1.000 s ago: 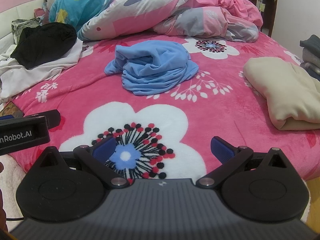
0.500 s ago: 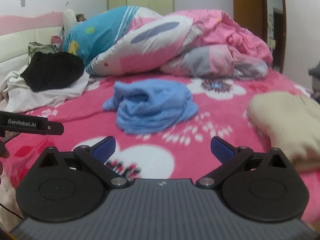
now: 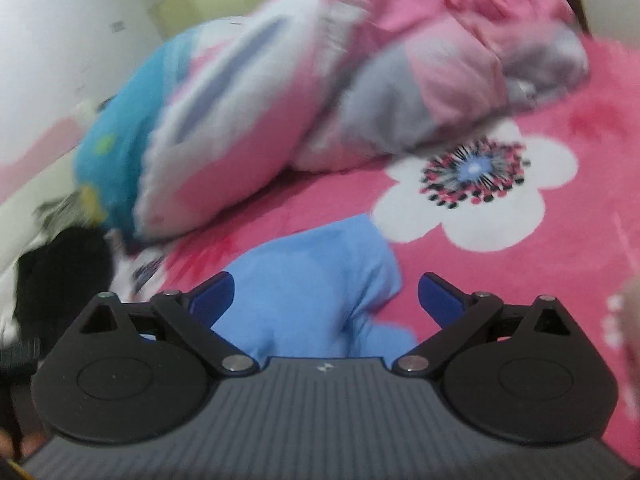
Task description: Fold clothes
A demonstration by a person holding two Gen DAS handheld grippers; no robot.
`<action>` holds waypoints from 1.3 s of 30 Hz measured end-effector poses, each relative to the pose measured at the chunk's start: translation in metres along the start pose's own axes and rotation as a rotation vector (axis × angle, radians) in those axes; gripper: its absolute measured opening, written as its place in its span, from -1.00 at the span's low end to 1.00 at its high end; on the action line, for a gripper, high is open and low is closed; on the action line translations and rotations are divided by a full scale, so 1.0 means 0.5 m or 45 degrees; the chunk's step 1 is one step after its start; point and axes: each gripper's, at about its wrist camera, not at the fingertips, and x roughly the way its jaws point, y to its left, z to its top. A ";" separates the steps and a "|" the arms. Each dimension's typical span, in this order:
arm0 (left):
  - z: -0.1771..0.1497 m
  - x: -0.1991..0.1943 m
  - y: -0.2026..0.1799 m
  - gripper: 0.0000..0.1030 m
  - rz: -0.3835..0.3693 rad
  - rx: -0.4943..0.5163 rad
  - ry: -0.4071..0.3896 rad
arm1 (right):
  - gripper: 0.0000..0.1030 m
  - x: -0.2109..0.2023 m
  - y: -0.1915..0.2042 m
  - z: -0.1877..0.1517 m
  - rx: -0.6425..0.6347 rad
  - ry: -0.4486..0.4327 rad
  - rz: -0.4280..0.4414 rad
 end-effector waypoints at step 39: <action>-0.275 -0.408 0.053 0.23 -0.186 -0.013 0.096 | 0.13 -0.418 0.034 -0.235 -0.026 0.073 0.478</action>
